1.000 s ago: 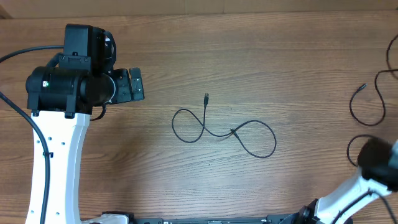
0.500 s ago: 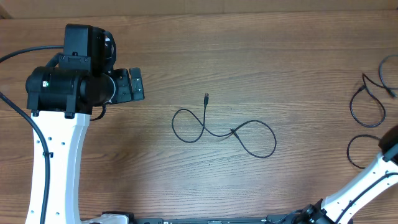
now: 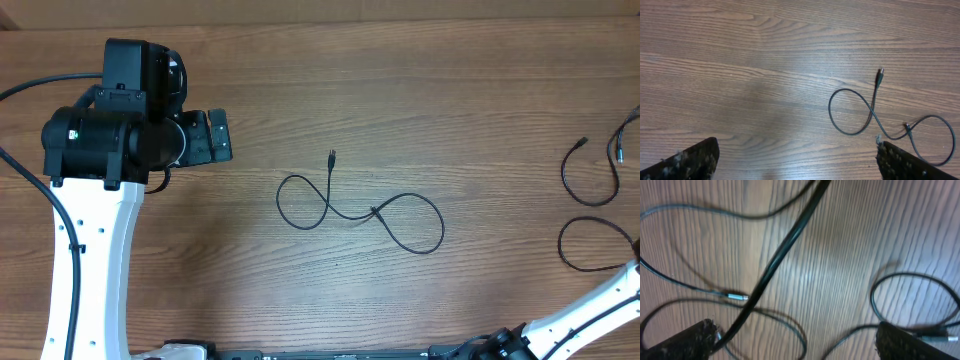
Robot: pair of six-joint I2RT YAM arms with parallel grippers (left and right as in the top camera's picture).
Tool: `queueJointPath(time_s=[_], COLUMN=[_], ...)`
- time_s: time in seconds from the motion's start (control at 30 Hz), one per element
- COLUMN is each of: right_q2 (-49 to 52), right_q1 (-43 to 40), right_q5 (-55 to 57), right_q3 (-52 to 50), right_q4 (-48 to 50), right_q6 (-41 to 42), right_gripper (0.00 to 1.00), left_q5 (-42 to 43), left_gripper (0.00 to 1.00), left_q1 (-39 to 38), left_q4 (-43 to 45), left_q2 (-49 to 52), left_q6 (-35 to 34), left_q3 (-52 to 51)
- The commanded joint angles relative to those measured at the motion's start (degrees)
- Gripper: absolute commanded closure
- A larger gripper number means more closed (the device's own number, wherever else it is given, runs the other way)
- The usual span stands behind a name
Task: Untangle cables
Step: 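Lower the cable at the right table edge and open the right gripper, then move the right gripper back left over the last cable in the center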
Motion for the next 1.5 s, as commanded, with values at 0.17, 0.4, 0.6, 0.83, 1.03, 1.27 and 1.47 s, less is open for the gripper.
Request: queueJointPath(time_s=[0.17,0.4,0.6,0.83,1.03,1.27,1.47], right_q2=[-0.9,-1.4,-3.4,-3.7,-4.2,-8.7,-15.6], right_q1=[0.3,1.7,4.3,11.7,20.8,30.1,35.8], right_q5=[-7.6,-12.2,-16.4,-16.3,-15.8,-5.9,-4.0], right_q3=[-0.1,-0.1,-0.1,-0.1,-0.1,-0.1,-3.1], right_q4=[-7.4,-9.9,-9.9,-9.9,-9.9,-9.9,-9.9], right_q6=[-7.4,-12.3,-17.0,-19.0,-19.5,-18.5,-17.1], right_gripper=[0.0,0.0,0.0,0.0,0.0,0.0,0.0], left_q5=[0.3,0.3,0.3,0.3,0.3,0.3,0.3], left_gripper=[0.0,0.0,0.0,0.0,0.0,0.0,0.0], left_q1=[-0.1,-0.1,-0.1,-0.1,-0.1,-0.1,-0.1], left_q4=[0.0,0.0,0.0,0.0,0.0,0.0,0.0], left_q2=[0.2,0.2,0.2,0.2,0.2,0.2,0.2], left_q6=[1.1,1.1,1.1,1.1,1.1,1.1,1.1], left_q3=[0.3,0.3,0.3,0.3,0.3,0.3,0.3])
